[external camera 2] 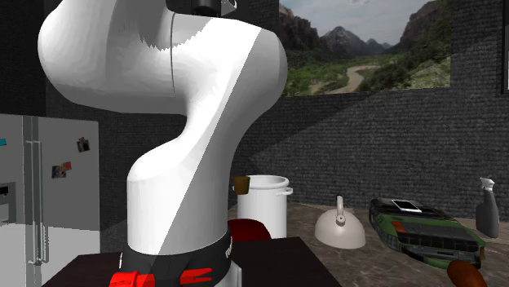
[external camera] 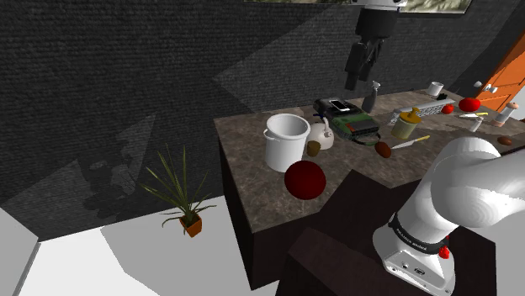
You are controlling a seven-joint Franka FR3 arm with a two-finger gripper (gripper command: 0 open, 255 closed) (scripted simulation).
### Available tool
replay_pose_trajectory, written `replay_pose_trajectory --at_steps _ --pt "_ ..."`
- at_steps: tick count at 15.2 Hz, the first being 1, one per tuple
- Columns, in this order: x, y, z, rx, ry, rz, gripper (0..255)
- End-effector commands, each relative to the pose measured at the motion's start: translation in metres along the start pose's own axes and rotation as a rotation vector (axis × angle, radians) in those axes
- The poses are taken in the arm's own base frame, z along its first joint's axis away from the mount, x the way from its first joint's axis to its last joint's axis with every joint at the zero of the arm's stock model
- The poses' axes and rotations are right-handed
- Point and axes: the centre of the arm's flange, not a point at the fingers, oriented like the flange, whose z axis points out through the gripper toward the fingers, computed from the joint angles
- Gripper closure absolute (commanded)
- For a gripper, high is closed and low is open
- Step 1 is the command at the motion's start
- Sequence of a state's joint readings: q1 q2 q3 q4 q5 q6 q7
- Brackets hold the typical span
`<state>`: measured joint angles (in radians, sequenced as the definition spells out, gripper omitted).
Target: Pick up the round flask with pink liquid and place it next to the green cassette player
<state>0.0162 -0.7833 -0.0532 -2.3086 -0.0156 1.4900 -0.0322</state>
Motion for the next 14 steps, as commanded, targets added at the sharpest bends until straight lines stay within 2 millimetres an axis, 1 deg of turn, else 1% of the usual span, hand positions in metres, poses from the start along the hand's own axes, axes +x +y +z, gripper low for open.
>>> replay_pose_trajectory --at_steps 1,14 --pt "0.0 0.0 0.0 0.0 0.0 0.0 0" --pt "0.076 0.048 0.146 -0.034 -0.026 -0.033 0"
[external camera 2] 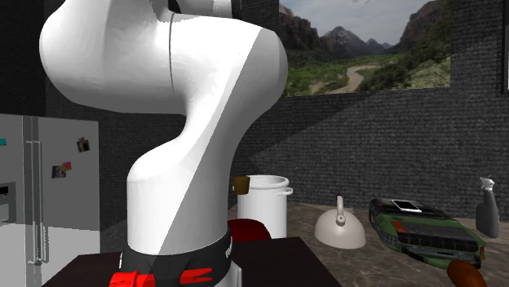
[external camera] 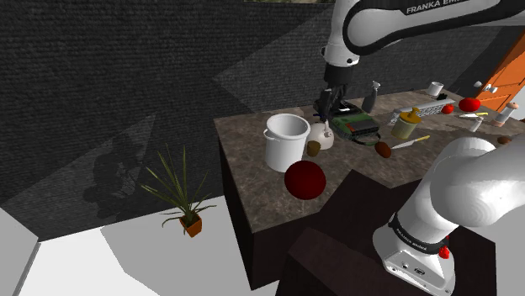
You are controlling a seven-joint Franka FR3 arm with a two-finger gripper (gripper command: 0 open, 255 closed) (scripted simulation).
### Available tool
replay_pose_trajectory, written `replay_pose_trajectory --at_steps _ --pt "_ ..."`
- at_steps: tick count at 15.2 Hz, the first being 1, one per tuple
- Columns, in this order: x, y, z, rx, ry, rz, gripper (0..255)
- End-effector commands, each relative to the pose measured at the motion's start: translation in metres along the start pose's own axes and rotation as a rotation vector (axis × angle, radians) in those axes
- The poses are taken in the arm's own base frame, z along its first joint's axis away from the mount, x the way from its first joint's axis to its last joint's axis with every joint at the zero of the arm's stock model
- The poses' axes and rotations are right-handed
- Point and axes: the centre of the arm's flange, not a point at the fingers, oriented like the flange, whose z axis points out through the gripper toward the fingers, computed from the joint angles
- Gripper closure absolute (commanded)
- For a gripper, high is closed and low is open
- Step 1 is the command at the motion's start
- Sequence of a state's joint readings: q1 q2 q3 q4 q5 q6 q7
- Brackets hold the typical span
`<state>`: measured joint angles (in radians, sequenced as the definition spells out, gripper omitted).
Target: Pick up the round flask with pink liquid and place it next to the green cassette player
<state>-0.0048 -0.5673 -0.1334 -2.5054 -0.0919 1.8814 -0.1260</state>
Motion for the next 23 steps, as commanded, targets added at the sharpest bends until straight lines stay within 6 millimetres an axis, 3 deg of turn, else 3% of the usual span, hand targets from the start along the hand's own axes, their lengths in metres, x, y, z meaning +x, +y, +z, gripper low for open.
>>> replay_pose_trajectory --at_steps 1,13,20,23 --pt "0.011 0.007 0.026 -0.006 -0.002 -0.006 0" --pt "0.08 0.051 0.158 -0.037 -0.025 -0.036 0" --pt "0.079 0.052 0.195 -0.037 -0.025 -0.036 0" --pt "0.079 0.052 0.198 -0.037 -0.025 -0.036 0"
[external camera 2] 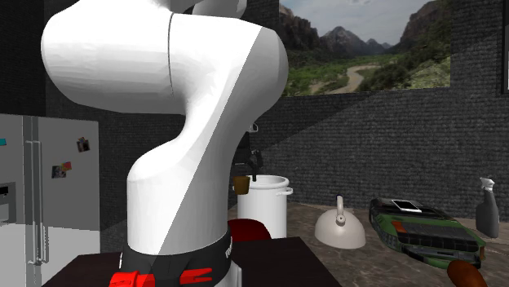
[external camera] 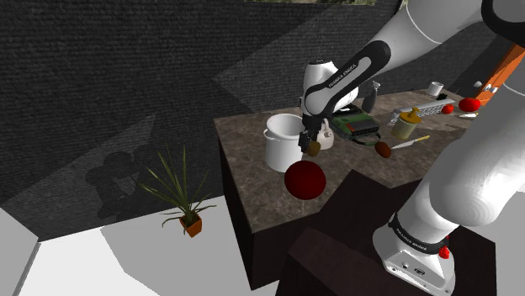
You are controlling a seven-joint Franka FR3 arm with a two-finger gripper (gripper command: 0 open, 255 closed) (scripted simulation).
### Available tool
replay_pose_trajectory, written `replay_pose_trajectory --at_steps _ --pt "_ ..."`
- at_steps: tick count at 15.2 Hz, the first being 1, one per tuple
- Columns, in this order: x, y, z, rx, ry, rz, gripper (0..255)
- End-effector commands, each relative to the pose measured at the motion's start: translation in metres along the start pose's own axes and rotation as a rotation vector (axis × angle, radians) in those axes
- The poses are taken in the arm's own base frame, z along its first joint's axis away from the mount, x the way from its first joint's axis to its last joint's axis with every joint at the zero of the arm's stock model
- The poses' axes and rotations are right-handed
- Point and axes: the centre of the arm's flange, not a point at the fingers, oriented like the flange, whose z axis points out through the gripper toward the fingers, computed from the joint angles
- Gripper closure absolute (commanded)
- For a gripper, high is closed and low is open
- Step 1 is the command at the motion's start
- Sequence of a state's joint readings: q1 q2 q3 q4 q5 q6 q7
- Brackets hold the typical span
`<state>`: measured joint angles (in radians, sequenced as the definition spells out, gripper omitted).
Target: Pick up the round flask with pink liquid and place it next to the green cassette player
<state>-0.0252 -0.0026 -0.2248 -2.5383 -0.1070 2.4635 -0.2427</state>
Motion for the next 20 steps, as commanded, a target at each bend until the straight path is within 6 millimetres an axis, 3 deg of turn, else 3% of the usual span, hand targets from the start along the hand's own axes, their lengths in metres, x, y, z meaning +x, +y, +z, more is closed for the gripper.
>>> replay_pose_trajectory --at_steps 1,5,6,15,20 --pt "0.0 0.0 0.001 0.0 0.0 0.0 0" --pt "0.0 0.0 0.001 0.0 0.0 0.0 0" --pt "0.0 0.0 0.001 0.0 0.0 0.0 255" --pt "0.0 0.0 0.001 0.0 0.0 0.0 255" --pt "-0.002 0.001 -0.026 0.0 0.0 0.0 255"
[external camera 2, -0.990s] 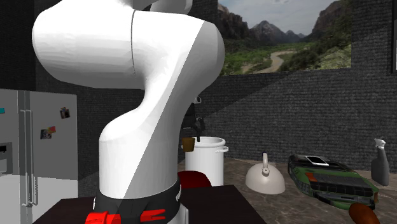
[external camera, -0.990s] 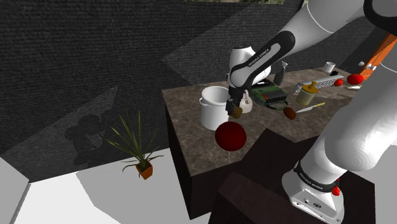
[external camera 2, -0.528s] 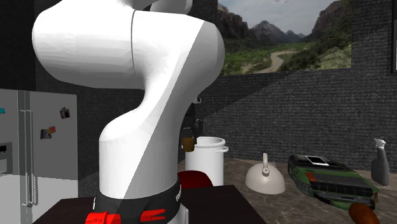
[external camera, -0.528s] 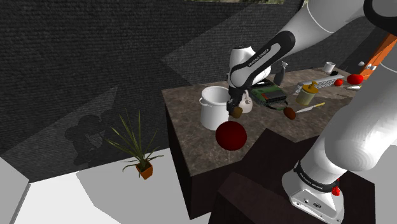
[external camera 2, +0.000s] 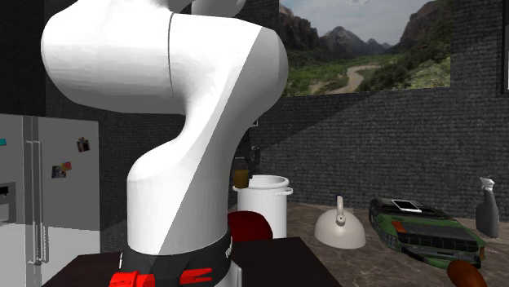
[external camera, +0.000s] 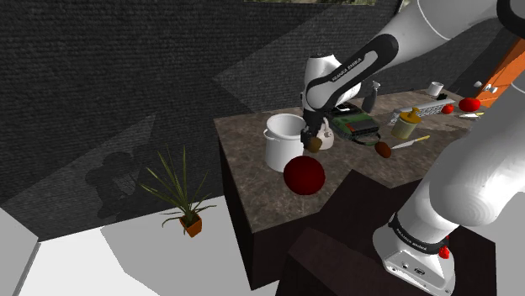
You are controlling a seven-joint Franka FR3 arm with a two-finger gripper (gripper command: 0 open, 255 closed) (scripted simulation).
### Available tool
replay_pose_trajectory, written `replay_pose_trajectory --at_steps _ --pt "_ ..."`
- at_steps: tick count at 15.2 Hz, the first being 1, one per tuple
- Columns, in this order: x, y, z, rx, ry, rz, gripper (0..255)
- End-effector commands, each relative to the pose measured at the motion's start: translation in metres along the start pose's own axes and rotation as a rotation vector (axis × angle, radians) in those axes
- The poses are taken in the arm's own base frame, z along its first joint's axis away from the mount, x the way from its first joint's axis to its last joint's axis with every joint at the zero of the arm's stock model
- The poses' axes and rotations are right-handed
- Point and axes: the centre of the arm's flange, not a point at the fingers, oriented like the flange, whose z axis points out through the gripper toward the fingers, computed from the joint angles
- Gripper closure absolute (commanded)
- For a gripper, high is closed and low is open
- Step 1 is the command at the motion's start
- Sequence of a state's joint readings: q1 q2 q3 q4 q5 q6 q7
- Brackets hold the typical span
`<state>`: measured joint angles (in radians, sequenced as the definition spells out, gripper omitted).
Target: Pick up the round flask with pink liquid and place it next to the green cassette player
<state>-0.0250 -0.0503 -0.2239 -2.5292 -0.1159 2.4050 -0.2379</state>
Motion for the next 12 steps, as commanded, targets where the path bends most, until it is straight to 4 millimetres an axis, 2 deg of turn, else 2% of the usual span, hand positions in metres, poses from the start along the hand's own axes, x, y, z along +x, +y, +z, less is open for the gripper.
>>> replay_pose_trajectory --at_steps 1,12 --pt "0.0 0.001 -0.011 -0.001 0.003 0.0 255" --pt "-0.006 0.003 -0.069 -0.001 0.003 0.0 255"
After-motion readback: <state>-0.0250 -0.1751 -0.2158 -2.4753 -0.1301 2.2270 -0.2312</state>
